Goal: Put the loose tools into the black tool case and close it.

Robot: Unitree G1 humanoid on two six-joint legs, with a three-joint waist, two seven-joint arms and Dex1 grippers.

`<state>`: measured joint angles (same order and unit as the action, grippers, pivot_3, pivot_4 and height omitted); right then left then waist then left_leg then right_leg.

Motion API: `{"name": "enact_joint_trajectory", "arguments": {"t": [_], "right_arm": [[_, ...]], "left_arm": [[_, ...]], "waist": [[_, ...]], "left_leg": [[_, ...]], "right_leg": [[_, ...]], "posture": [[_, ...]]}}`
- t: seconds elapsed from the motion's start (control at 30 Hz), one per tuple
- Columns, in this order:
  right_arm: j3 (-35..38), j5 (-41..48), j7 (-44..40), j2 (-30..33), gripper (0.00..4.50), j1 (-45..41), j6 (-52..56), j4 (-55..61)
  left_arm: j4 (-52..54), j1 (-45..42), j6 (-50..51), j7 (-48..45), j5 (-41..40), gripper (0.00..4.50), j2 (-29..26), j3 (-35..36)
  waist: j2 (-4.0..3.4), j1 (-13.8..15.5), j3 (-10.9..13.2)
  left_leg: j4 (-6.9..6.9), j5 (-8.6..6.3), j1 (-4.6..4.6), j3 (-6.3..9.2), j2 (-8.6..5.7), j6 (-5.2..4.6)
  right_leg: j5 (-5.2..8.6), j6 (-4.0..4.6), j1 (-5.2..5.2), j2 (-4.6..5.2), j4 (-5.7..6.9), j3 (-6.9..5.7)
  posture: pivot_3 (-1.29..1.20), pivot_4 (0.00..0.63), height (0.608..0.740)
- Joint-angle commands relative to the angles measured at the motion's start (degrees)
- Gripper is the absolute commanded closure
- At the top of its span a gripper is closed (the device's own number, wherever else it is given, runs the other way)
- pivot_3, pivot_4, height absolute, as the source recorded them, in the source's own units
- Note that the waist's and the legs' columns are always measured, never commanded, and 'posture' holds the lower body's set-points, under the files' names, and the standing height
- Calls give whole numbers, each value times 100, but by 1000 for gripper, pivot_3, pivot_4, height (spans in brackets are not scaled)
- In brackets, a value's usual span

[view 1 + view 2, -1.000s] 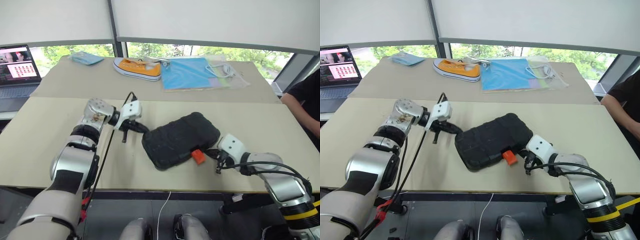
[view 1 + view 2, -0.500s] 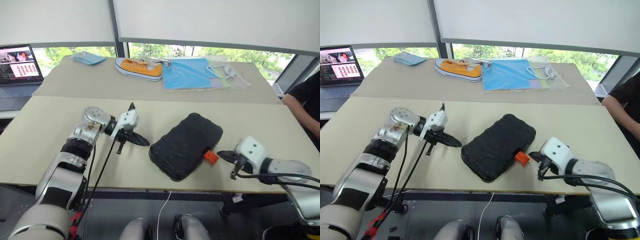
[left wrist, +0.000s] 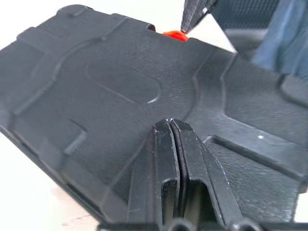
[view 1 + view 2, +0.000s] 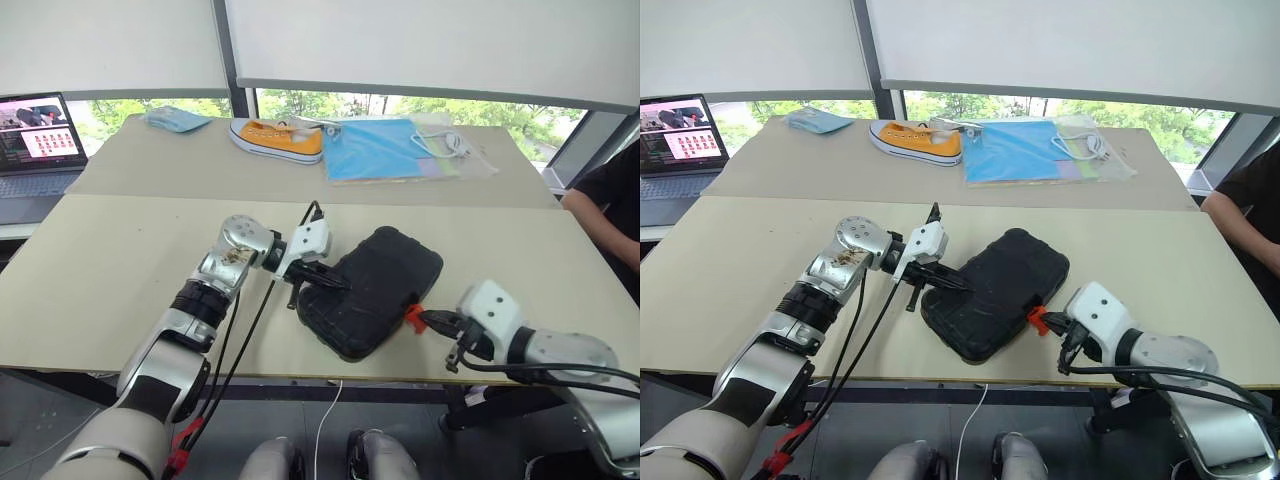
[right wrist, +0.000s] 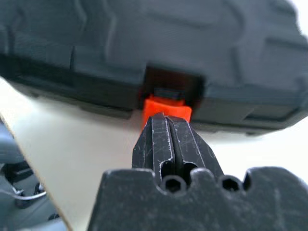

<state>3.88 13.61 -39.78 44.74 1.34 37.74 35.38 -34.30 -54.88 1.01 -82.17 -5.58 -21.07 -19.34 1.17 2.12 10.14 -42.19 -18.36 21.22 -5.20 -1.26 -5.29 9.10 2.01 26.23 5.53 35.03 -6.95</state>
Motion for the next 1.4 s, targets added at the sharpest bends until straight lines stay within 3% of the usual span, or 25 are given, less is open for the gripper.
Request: {"name": "enact_joint_trajectory", "arguments": {"t": [0.03, 0.47, 0.77, 1.03, 1.23, 1.33, 1.4], "right_arm": [[-143, -191, 238, -125, 4500, -23, -62, -190], [-419, -389, 511, -612, 4500, -220, -413, -640], [235, 287, 590, -987, 4500, -487, -263, 19], [53, 215, 548, -825, 4500, -466, -199, 26], [699, 570, 338, -460, 4500, -34, 125, 192], [648, 573, 265, -387, 3833, 234, 91, 203], [477, 351, 298, -301, 3099, 339, -59, 115]], "left_arm": [[-82, 92, -95, 70, 274, 4404, -21, -126], [-262, 40, -623, 241, 602, 4404, 192, -344], [-912, -142, -1858, 480, 1232, 4404, 207, -642], [-1256, -273, -2035, 463, 1236, 4404, 298, -560], [-1399, -346, -2106, 484, 1249, 4404, 272, -535], [-1471, -385, -2133, 514, 1256, 4500, 283, -526], [-1491, -404, -2135, 523, 1253, 4500, 294, -520]], "waist": [[0, 5, -2], [-2, 25, -4], [-4, -46, -9], [5, 3, -74], [5, 6, -78], [5, -4, -79], [5, -4, -79]], "left_leg": [[0, 0, 0, 0, 0, 0], [0, -1, 2, 1, -1, -3], [2, -1, -2, -3, 7, -3], [7, -23, -8, 7, 13, -41], [4, -15, -5, -5, 5, -26], [8, -16, -6, -6, 7, -26], [12, -15, -7, -6, 8, -26]], "right_leg": [[-1, -2, 0, 1, 1, 0], [-2, -3, 0, 2, 1, -3], [-4, -4, 1, -1, 4, -1], [-7, -14, -6, -6, -1, -11], [-8, -14, -6, 1, -9, 0], [-7, -13, -5, 0, -10, 0], [-7, -13, -5, -1, -10, -1]], "posture": [[0, 150, 718], [0, 150, 718], [0, 150, 718], [0, 150, 718], [0, 150, 718], [0, 150, 718], [0, 150, 718]]}}
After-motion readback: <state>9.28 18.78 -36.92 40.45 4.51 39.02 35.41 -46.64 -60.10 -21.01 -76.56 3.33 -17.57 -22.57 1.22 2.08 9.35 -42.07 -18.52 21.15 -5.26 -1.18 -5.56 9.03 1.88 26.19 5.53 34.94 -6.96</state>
